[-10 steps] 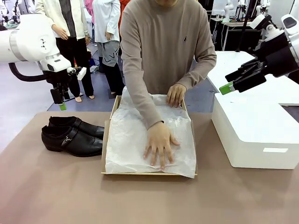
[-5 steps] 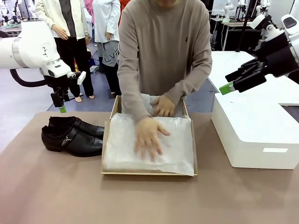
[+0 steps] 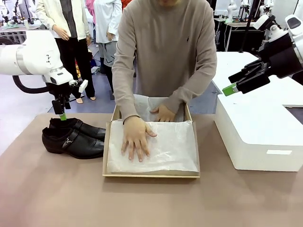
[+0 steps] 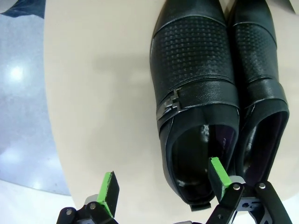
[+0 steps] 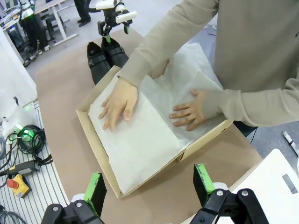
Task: Pack the shoes into the box.
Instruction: Place one shoe of the Shoes into the Shoes Box.
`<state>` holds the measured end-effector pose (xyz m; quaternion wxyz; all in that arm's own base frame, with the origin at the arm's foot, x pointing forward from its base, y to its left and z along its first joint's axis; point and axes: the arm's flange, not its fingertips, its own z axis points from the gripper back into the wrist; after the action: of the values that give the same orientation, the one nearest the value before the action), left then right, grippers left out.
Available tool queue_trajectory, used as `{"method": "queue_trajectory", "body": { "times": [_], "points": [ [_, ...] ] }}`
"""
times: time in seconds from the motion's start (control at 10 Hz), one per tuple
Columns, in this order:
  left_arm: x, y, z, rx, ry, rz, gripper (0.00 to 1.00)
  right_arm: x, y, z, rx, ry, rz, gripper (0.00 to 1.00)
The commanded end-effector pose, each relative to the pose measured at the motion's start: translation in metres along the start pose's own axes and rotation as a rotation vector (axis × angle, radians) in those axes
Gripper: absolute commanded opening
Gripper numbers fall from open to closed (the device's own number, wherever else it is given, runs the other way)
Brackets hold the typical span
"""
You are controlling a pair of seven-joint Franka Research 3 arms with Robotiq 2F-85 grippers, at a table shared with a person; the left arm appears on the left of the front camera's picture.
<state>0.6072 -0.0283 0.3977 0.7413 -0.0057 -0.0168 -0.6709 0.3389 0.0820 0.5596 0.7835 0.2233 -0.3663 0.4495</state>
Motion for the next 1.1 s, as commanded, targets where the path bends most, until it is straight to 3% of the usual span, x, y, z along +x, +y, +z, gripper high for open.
{"method": "queue_trajectory", "body": {
  "times": [0.0,1.0],
  "points": [
    [-0.003,0.000,-0.002,-0.017,0.018,0.011,1.00,0.001,-0.003,-0.002,0.015,-0.023,0.024,1.00],
    [-0.002,0.014,-0.027,-0.037,0.039,0.049,1.00,0.001,-0.003,-0.002,0.015,-0.023,0.024,1.00]
  ]
}}
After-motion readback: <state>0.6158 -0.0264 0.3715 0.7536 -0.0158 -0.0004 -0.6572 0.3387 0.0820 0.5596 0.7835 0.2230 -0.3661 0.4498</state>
